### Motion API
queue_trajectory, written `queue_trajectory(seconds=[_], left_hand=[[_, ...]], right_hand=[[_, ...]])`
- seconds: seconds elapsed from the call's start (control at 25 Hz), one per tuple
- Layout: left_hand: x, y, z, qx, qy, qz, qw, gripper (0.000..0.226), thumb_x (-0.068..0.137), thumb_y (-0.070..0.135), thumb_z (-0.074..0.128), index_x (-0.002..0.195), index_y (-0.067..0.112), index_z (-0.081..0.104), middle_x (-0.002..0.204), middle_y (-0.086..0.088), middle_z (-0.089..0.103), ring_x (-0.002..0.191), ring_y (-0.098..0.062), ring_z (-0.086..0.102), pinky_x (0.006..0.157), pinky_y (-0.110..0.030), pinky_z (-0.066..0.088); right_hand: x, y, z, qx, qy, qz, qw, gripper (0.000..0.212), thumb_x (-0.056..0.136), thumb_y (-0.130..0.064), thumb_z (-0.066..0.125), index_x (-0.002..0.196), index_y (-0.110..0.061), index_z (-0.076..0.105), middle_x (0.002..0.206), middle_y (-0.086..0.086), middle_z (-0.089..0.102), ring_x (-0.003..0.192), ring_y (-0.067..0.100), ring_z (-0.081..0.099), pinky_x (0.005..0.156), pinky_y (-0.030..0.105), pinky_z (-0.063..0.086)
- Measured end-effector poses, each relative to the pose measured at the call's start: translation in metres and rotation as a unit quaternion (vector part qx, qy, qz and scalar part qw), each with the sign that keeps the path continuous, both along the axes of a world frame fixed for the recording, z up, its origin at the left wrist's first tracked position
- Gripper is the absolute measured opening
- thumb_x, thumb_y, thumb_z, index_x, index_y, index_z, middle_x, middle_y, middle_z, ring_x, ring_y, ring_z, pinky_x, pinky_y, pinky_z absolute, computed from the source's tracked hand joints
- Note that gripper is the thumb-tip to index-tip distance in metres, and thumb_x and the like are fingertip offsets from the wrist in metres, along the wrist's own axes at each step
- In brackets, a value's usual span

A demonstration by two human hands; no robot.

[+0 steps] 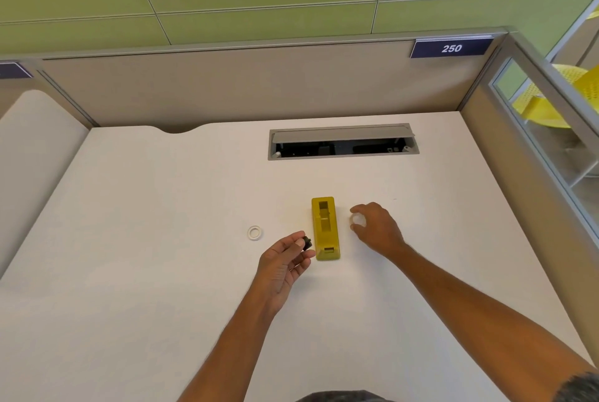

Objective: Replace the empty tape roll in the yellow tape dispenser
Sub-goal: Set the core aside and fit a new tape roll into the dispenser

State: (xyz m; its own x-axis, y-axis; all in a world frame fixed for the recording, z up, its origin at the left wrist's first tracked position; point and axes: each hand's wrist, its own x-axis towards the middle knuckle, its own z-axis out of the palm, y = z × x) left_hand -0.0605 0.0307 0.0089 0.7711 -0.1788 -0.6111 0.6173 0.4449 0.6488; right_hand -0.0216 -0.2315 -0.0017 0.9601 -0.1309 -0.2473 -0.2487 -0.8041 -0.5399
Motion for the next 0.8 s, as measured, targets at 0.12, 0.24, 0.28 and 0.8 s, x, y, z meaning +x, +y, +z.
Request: queue_trajectory(seconds=[0.12,0.24,0.28,0.8], left_hand=[[0.003,-0.001,0.001,0.017,-0.010,-0.006,1.000,0.019,0.096,0.008,0.077,0.113,0.012,0.084,0.118,-0.018,0.081,0.091,-0.026,0.079,0.082,-0.033,0.067],[0.006,-0.003,0.003,0.023,-0.026,-0.009,0.999,0.020,0.095,0.011,0.078,0.115,0.013,0.083,0.119,-0.017,0.081,0.088,-0.024,0.078,0.079,-0.031,0.066],[0.006,-0.004,0.004,0.023,-0.033,-0.010,0.999,0.021,0.095,0.011,0.079,0.115,0.013,0.083,0.119,-0.017,0.081,0.089,-0.023,0.079,0.079,-0.030,0.065],[0.003,-0.016,0.022,-0.027,-0.090,-0.036,0.995,0.036,0.080,0.018,0.087,0.115,0.011,0.084,0.118,-0.018,0.081,0.097,-0.022,0.079,0.086,-0.029,0.064]], right_hand=[[-0.003,0.004,0.009,0.074,-0.037,-0.039,0.996,0.040,0.094,-0.022,0.081,0.132,-0.015,0.072,0.130,0.007,0.069,0.115,0.025,0.067,0.102,0.041,0.056],[-0.011,0.010,0.019,0.144,-0.062,-0.075,0.985,0.037,0.089,-0.024,0.086,0.124,-0.019,0.076,0.121,-0.003,0.075,0.102,0.018,0.071,0.091,0.030,0.060],[-0.014,0.013,0.023,0.177,-0.061,-0.089,0.978,0.035,0.088,-0.027,0.087,0.122,-0.023,0.077,0.117,-0.006,0.076,0.100,0.016,0.073,0.088,0.028,0.060],[-0.056,0.050,0.060,0.451,0.001,-0.060,0.890,0.037,0.092,-0.020,0.086,0.128,-0.022,0.077,0.124,0.009,0.076,0.107,0.029,0.079,0.098,0.047,0.064]])
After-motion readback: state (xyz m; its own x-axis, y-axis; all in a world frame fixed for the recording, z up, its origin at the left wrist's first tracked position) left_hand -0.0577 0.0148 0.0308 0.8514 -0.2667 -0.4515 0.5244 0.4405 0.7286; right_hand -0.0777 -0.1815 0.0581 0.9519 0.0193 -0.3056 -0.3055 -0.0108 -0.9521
